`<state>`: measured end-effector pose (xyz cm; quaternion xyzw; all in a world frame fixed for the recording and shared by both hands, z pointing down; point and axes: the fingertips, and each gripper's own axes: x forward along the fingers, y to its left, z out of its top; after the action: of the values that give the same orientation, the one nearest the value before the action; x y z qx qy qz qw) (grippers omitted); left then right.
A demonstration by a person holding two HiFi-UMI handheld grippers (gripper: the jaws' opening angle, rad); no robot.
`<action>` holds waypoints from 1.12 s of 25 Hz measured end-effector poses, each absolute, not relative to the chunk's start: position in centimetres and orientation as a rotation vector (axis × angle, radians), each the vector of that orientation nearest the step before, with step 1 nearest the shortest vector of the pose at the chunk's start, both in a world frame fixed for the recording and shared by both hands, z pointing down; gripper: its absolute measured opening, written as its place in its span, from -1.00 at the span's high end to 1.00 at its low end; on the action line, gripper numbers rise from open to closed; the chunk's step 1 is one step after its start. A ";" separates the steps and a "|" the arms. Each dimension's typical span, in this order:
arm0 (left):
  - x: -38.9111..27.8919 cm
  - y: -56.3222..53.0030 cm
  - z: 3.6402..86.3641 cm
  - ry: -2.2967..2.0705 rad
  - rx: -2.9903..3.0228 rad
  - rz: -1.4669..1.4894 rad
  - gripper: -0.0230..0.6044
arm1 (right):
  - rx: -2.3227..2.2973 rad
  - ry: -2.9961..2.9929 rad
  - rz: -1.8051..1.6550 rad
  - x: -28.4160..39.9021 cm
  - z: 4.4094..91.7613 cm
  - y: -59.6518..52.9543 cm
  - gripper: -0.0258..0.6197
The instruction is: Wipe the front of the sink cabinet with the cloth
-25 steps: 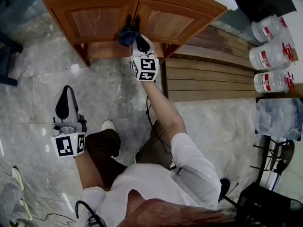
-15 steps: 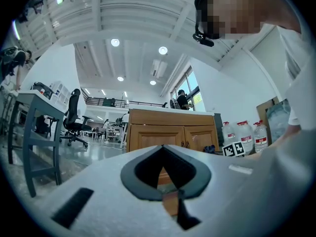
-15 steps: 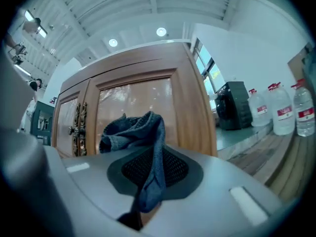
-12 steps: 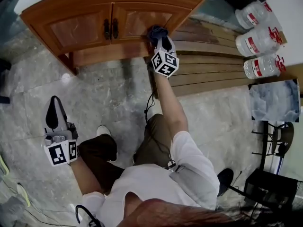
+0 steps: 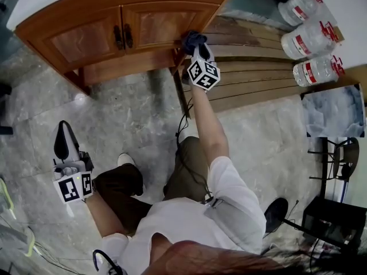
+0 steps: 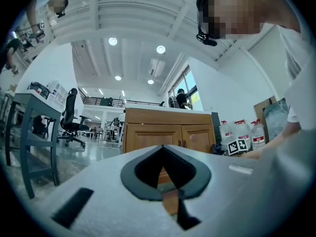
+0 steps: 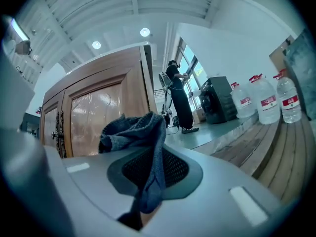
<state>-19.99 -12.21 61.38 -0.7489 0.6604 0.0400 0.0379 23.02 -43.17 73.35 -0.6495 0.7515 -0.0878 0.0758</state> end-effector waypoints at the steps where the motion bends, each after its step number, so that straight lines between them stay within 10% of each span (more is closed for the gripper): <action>1: -19.8 -12.2 61.4 2.023 -2.301 0.121 0.91 | -1.948 2.252 -0.268 23.0 73.4 -43.2 0.75; 18: -15.7 -18.0 66.7 2.093 -2.674 0.125 0.91 | -1.870 2.424 -0.082 18.5 62.9 -35.5 0.75; 28: -13.2 -15.0 38.2 1.802 -2.793 0.127 0.91 | -1.721 2.700 -0.121 16.0 33.7 -24.1 0.75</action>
<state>-13.18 -15.00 38.22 -0.8360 0.5396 0.0380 -0.0923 15.97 -24.15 33.69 -0.5367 0.8424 -0.0376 -0.0313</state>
